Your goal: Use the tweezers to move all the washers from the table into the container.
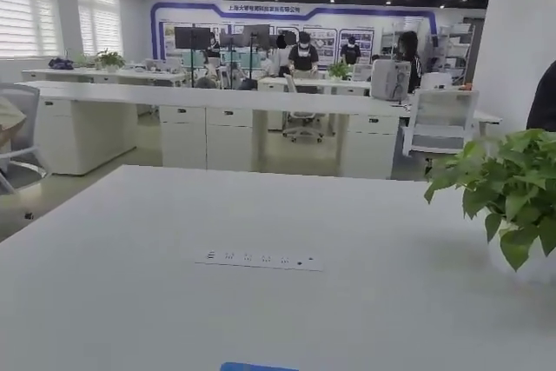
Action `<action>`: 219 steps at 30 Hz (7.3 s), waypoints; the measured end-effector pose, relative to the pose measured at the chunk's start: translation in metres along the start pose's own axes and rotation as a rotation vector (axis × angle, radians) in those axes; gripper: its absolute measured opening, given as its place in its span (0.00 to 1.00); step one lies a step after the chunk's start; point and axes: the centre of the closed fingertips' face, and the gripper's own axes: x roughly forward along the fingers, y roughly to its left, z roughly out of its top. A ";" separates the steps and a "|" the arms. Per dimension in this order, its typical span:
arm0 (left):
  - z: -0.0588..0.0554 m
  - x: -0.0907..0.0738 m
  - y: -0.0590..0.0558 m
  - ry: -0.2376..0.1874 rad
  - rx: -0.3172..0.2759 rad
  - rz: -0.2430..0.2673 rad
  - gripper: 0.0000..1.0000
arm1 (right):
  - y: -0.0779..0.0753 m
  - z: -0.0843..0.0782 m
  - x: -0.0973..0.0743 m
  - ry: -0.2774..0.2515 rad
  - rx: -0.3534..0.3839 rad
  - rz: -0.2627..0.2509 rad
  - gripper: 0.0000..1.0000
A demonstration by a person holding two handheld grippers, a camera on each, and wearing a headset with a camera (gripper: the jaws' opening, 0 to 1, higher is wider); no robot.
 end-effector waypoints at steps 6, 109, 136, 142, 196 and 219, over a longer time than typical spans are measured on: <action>-0.007 -0.001 0.003 0.047 -0.012 -0.023 0.81 | -0.003 -0.015 0.000 0.096 0.000 0.015 0.70; -0.073 0.030 -0.123 0.828 1.091 -0.925 0.00 | 0.204 -0.104 0.101 0.432 -0.399 0.826 0.08; -0.058 0.035 -0.114 0.735 0.443 -0.708 0.31 | 0.203 -0.074 0.098 0.427 -0.311 0.835 0.03; -0.058 0.011 -0.084 0.598 0.362 -0.520 0.46 | 0.203 -0.074 0.098 0.437 -0.296 0.827 0.02; -0.030 0.003 -0.034 0.163 0.258 -0.107 0.79 | 0.147 0.006 0.117 0.287 0.049 0.586 0.02; -0.037 0.002 -0.030 0.196 0.268 -0.100 0.78 | 0.102 -0.025 0.172 0.345 0.010 0.464 0.02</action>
